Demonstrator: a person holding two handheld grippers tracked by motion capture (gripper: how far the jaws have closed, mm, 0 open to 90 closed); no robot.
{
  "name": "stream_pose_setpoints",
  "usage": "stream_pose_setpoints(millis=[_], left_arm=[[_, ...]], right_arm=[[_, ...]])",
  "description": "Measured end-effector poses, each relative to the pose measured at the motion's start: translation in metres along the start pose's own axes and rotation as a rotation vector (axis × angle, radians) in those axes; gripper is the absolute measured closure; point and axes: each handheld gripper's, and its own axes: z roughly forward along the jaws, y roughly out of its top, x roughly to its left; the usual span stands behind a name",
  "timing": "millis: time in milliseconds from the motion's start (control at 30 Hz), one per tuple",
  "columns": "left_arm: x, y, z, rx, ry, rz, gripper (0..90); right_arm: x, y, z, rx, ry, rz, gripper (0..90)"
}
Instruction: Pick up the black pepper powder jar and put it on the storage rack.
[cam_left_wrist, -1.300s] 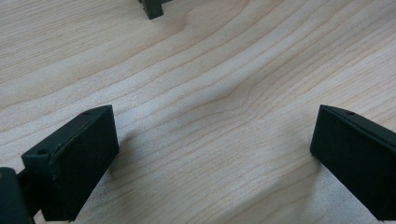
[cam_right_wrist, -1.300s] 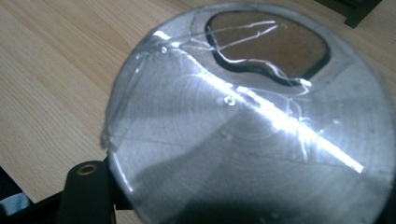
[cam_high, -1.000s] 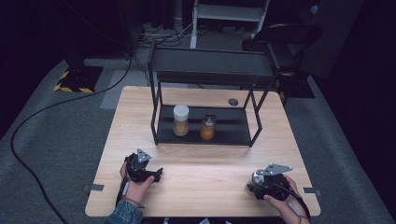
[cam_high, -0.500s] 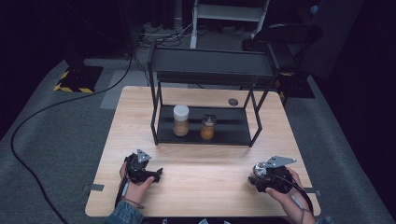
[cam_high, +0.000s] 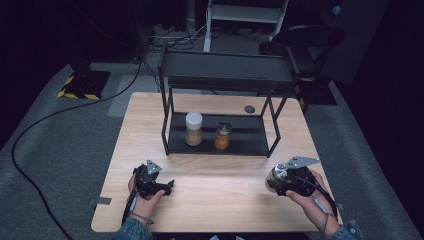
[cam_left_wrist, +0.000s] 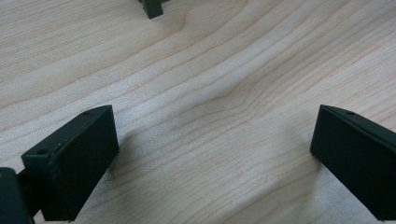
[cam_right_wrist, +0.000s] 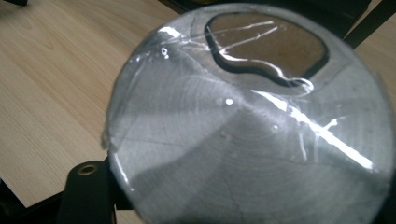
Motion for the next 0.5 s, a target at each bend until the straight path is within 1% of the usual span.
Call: stream_pose_setpoints(millis=[333,500], left_arm=[[0.000,0.000,0.000,0.000,0.000,0.000,0.9],[0.000,0.000,0.000,0.002,0.000,-0.002,0.9]], right_arm=[[-0.006,0.022,-0.004,-0.004,0.008,-0.010,31.7],[-0.011,0.033,-0.005,-0.006,0.015,-0.008,31.6]])
